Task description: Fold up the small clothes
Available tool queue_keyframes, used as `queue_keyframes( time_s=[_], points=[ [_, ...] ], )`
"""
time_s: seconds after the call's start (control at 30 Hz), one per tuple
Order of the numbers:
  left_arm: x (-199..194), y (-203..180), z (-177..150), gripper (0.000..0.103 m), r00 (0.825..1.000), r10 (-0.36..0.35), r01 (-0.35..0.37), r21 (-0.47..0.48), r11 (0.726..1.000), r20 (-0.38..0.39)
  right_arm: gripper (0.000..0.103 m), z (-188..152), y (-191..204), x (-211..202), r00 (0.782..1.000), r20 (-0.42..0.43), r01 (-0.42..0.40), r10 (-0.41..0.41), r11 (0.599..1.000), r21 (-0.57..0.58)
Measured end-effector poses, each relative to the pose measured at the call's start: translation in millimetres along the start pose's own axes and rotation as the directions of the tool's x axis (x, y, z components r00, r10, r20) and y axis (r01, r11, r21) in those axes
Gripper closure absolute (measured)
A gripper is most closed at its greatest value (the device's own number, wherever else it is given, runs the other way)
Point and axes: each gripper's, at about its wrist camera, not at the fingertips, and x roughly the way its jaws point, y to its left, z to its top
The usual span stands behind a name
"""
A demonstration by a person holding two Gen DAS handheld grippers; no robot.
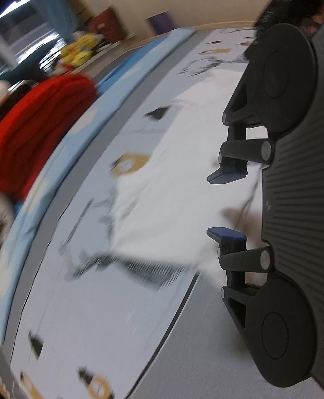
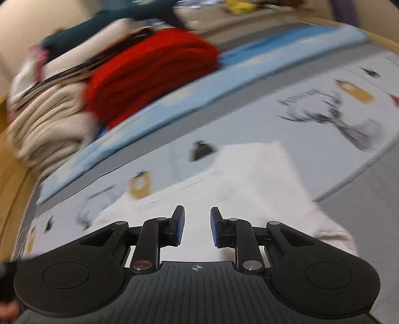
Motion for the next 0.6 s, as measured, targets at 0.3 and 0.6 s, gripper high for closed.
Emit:
queue_keyframes(
  time_s=[0.3,0.6],
  points=[
    [42.8,-55.5,-25.1,0.062,0.997,-0.051,0.06,0.144,0.988,-0.063,0.063,-2.2,-59.3,55.7,0.969,-0.236,0.117,-0.078,0.981,0.156],
    [49.5,-59.7,-11.0,0.062,0.993,-0.111,0.114,0.124,0.986,-0.029,0.076,-13.2,-56.3,82.3,0.97,-0.234,0.12,-0.066,0.967,0.224]
  ],
)
